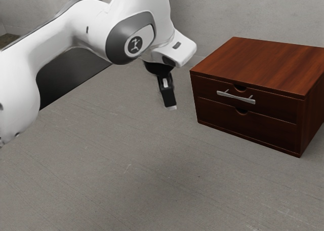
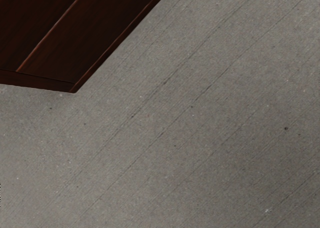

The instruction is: Pull the drawer handle with one arm to open the drawer

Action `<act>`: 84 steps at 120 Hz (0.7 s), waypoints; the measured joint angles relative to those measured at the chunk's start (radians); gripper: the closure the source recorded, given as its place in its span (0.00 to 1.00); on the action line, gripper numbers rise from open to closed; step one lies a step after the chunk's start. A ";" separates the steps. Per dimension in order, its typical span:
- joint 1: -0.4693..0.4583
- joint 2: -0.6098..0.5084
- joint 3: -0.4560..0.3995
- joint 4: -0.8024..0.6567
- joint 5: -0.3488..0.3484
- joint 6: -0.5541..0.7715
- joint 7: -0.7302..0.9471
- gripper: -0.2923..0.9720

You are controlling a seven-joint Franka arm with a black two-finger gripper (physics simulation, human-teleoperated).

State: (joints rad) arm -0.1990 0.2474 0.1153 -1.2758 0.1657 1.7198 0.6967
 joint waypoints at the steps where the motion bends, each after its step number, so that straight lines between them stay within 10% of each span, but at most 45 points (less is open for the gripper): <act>1: -0.001 0.001 0.000 0.000 0.000 0.003 0.007 0.23; 84: -0.053 0.109 -0.004 0.043 0.005 0.160 0.348 0.23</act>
State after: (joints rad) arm -0.2518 0.3564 0.1108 -1.2324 0.1706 1.8793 1.0448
